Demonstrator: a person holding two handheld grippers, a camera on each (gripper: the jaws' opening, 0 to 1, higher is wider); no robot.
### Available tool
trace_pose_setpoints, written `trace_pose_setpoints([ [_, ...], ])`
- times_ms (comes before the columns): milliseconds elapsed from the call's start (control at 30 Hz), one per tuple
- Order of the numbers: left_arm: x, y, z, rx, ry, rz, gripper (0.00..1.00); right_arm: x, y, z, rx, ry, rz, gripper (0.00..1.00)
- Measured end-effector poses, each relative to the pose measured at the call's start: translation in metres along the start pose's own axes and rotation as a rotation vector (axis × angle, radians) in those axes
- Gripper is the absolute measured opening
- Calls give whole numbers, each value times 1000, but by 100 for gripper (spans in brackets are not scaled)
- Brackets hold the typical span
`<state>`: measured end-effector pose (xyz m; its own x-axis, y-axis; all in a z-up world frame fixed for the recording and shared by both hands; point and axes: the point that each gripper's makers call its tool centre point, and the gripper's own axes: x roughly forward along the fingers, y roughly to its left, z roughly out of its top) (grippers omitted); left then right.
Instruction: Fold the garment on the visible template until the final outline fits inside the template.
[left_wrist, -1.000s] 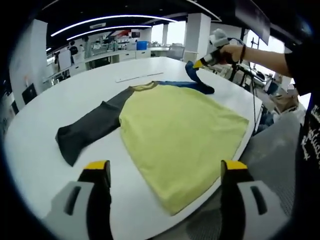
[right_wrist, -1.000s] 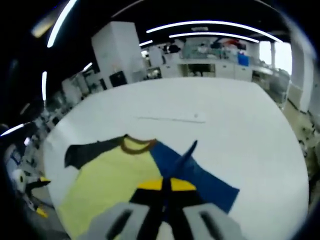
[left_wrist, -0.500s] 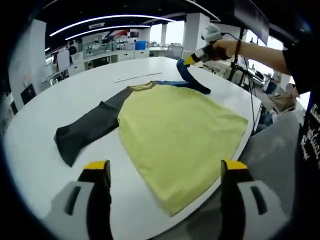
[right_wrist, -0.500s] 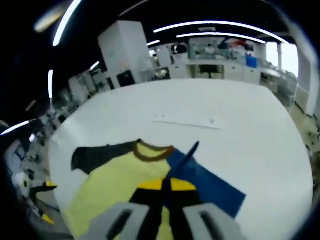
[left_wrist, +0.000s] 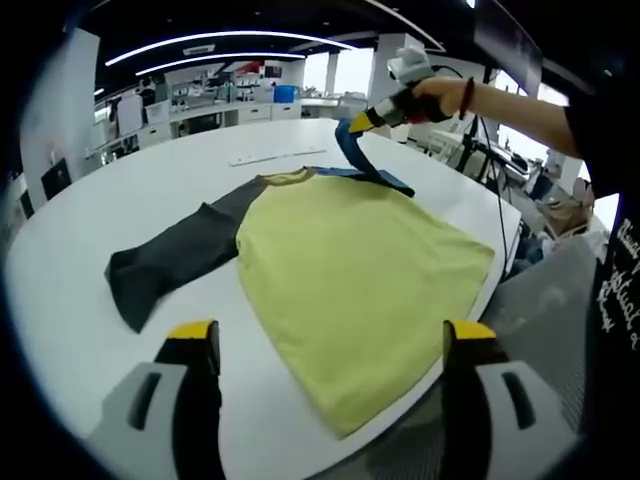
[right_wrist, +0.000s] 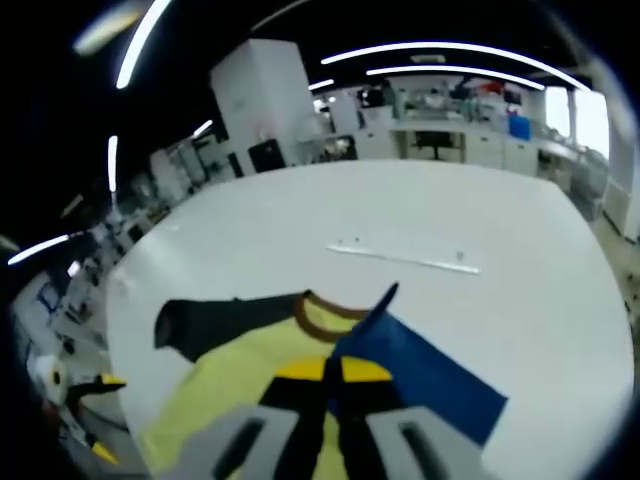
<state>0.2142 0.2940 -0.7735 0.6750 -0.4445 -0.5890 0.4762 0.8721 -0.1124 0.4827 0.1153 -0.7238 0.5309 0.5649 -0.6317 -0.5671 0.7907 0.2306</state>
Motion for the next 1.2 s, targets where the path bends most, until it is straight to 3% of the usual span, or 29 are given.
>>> trace_pose_setpoints([
  [767,-1,-5,0,-30,-4,-10,88,30,60,8,-122,44,72,0],
  [1200,-3,-3,-4,-45,-3,-13,88,43,93,19,-173,31,145,0],
])
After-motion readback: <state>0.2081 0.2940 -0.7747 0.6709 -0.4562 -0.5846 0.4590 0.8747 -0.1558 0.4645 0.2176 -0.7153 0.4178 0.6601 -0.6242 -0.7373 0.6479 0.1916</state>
